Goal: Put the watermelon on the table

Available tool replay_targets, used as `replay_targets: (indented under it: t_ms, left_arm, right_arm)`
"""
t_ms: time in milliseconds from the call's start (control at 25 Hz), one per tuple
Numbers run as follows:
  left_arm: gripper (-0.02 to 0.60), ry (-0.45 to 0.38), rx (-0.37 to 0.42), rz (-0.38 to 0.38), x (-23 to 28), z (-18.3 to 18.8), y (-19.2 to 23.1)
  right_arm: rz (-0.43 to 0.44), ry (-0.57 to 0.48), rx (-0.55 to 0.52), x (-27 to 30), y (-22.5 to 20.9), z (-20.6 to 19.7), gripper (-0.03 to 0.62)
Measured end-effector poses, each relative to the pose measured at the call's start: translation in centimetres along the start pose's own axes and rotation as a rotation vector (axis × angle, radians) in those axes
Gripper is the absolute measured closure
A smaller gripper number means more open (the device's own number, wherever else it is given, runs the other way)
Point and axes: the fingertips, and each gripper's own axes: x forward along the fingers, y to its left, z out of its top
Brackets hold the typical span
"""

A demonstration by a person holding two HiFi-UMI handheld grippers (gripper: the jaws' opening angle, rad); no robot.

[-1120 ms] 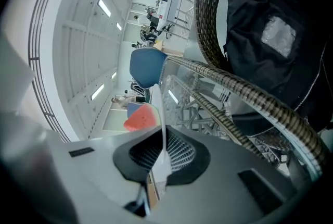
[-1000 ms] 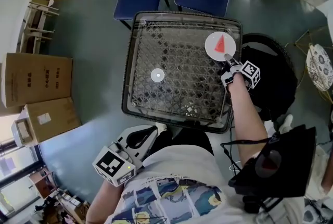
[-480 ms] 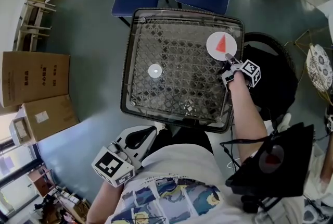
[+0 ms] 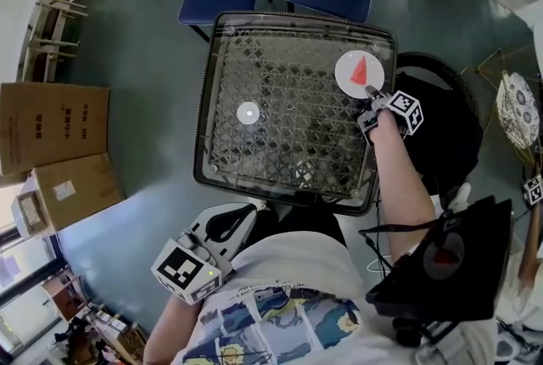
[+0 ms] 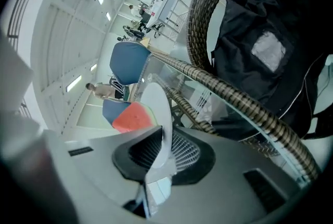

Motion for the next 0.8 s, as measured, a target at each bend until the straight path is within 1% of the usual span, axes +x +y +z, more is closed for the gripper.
replay_targets:
  t_ms: [240, 360, 680, 800]
  left_arm:
    - [0.572, -0.004, -0.003, -0.005, 0.3, 0.4, 0.3]
    - [0.572, -0.009, -0.006, -0.008, 0.3, 0.6, 0.5]
    - [0.572, -0.023, -0.006, -0.021, 0.2, 0.7, 0.8]
    - [0.572, -0.025, -0.012, -0.020, 0.0, 0.7, 1.0]
  right_arm:
    - [-0.069, 0.003, -0.082, 0.0, 0.3, 0.3, 0.554]
    - [-0.120, 0.011, -0.135, 0.0, 0.5, 0.3, 0.545]
    - [-0.316, 0.041, -0.430, -0.1, 1.1, 0.2, 0.489]
    - [-0.365, 0.047, -0.511, -0.1, 1.1, 0.1, 0.482]
